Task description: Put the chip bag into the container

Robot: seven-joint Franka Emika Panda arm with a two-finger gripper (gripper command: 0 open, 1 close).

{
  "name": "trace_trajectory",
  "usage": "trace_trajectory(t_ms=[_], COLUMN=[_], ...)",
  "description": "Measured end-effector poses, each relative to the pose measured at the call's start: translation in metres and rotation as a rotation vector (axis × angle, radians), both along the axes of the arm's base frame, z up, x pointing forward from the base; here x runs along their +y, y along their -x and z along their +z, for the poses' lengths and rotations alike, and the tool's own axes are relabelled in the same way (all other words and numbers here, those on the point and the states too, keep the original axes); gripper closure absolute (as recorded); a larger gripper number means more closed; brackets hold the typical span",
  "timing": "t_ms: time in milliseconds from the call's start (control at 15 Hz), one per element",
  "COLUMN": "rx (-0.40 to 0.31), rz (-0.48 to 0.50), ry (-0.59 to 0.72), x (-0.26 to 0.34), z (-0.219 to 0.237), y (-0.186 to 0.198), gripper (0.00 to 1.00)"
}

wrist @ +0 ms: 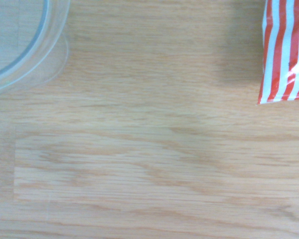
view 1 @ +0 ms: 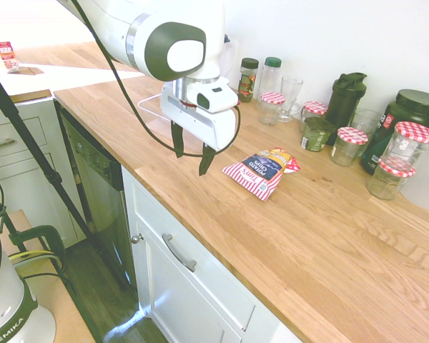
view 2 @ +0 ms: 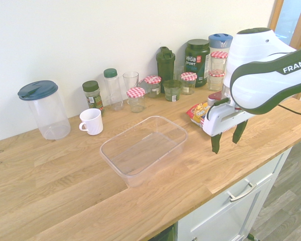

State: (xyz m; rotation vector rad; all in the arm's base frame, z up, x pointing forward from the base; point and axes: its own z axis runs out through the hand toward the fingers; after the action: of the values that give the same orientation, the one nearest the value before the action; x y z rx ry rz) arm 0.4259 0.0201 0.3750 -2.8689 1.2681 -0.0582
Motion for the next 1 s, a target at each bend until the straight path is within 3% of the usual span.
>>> trace_trajectory(t_ms=[267,733,1000], rx=[-0.010,-0.042,-0.032], rz=[0.014,0.013,0.007], ry=[0.026,0.334,0.479], x=[-0.006,0.008,0.030], z=[0.004,0.021,0.002], y=[-0.006,-0.084,-0.105], gripper=[0.00,0.00,0.00])
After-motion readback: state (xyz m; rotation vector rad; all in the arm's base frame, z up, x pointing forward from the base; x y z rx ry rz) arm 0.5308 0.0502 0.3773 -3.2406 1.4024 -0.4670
